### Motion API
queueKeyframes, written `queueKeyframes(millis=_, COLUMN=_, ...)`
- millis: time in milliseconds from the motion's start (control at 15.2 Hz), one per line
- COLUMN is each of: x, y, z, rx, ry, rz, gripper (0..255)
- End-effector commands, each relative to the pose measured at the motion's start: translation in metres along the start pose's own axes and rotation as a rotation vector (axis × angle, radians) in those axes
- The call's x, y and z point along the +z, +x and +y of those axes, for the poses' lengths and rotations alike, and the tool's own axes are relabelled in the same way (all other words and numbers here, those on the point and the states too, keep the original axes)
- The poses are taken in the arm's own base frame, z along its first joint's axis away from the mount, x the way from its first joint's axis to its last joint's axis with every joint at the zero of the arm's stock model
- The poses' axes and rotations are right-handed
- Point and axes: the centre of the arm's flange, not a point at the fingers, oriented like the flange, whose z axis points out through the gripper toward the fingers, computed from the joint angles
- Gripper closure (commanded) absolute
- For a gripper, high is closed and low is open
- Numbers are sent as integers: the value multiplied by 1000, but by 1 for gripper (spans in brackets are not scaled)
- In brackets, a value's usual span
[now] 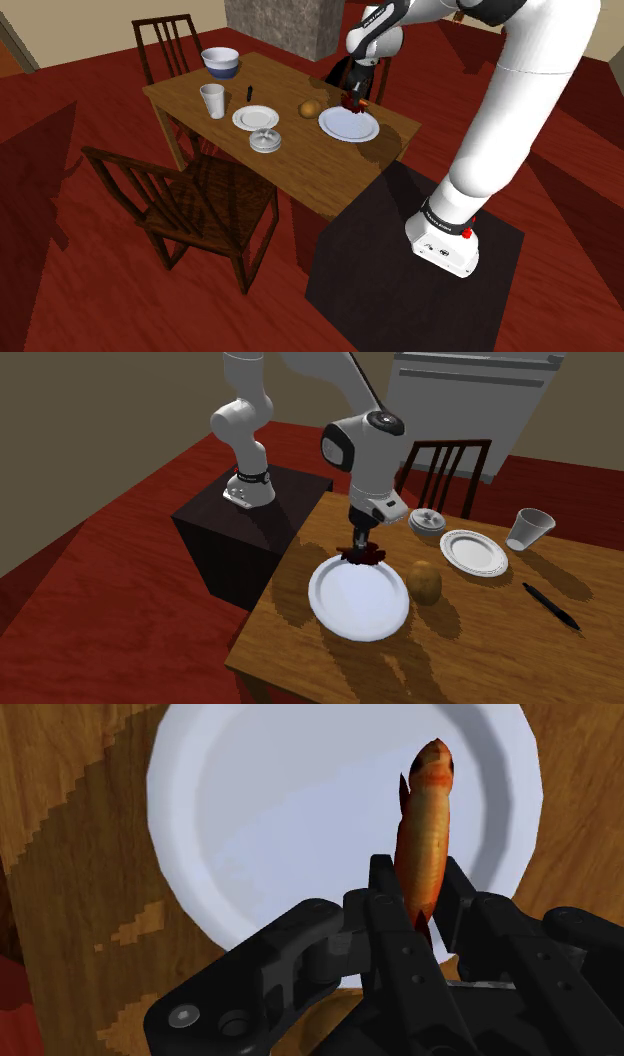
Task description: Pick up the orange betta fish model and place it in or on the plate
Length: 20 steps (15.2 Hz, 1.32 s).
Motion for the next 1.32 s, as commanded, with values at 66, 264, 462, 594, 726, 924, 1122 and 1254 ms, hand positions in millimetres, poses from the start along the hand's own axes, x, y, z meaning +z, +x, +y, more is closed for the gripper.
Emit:
queueKeyframes(millis=66, x=-1, y=11, z=35, rx=-2, ry=1, rz=0, gripper=255)
queueKeyframes(millis=264, x=15, y=11, z=35, rx=-2, ry=1, rz=0, gripper=255)
queueKeyframes(millis=462, x=31, y=11, z=35, rx=-2, ry=1, rz=0, gripper=255)
queueKeyframes(millis=594, x=41, y=12, z=34, rx=-2, ry=1, rz=0, gripper=255)
queueKeyframes(millis=726, x=52, y=12, z=34, rx=-2, ry=1, rz=0, gripper=255)
queueKeyframes(millis=924, x=68, y=13, z=34, rx=-2, ry=1, rz=0, gripper=255)
queueKeyframes(millis=1122, x=78, y=13, z=33, rx=-2, ry=1, rz=0, gripper=255)
queueKeyframes(millis=1254, x=78, y=13, z=34, rx=-2, ry=1, rz=0, gripper=255)
